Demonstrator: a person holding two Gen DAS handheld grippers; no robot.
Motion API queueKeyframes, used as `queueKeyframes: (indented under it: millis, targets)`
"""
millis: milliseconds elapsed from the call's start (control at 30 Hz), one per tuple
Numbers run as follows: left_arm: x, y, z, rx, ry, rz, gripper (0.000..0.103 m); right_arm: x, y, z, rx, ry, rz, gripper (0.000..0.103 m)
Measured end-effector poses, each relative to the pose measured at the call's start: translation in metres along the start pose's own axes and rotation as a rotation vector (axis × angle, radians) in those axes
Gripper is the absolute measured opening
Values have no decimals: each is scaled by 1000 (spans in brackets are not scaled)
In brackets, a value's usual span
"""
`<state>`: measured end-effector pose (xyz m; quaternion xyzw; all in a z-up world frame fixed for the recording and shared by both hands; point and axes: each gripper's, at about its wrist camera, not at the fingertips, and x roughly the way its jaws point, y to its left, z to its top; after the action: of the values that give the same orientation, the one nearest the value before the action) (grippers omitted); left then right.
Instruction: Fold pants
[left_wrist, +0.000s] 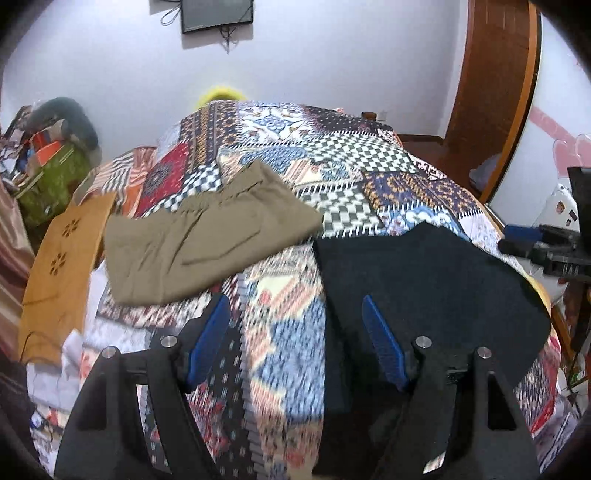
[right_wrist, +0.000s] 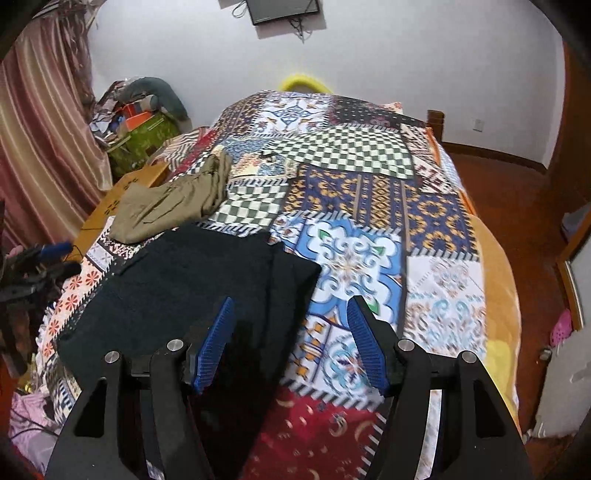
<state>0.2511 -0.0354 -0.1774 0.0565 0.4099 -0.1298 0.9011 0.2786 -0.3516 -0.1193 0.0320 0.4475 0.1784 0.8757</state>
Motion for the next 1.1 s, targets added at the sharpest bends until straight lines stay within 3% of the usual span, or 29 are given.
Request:
queueKeyframes:
  millis: [233, 400, 533, 600, 967, 1100]
  targets:
    - [69, -7, 19, -22, 122, -92, 74, 42, 7, 13, -14, 62, 49, 60]
    - [93, -12, 22, -47, 176, -179, 74, 66, 0, 14, -8, 115, 59, 60]
    - [101, -19, 22, -35, 190, -220, 62, 75, -3, 12, -1, 131, 104, 60]
    - [102, -22, 22, -26, 192, -237, 56, 75, -2, 11, -4, 123, 120, 55]
    - [88, -39, 33, 52, 158, -188, 36, 61, -3, 11, 2, 50, 152, 32]
    - [80, -46, 42, 76, 124, -181, 34, 49, 2, 14, -19, -12, 144, 27]
